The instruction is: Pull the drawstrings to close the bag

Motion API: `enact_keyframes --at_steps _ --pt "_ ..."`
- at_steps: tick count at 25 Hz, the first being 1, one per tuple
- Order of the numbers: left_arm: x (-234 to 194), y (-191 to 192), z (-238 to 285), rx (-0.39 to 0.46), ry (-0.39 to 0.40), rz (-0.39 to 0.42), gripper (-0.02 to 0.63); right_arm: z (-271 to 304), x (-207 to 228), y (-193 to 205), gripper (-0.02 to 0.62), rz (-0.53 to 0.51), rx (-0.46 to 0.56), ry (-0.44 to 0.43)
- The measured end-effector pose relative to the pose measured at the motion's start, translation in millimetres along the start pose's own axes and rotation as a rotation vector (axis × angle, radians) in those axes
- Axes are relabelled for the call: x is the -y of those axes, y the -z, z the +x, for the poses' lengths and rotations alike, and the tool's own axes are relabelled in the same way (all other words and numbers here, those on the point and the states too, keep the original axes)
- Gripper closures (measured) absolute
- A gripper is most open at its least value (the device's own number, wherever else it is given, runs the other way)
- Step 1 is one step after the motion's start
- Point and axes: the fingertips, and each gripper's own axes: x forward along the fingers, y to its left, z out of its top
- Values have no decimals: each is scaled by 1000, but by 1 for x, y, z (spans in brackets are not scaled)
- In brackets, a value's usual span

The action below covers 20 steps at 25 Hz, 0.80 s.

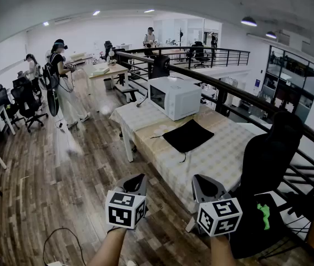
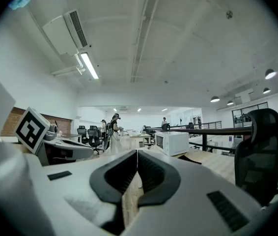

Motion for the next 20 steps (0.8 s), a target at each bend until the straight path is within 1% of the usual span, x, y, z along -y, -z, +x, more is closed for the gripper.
enact_keyframes --at_steps 7,14,17,20 --pt "-2 1 0 8 -21 3 577 -2 4 4 574 -4 -2 -1" --pt "-12 -3 -1 26 -23 13 575 2 4 4 572 3 -1 2" --pt "-21 -2 2 30 -13 3 575 11 1 5 571 5 -1 7" --pt "-40 -2 9 33 -11 -6 574 27 -6 8 571 -2 -9 16"
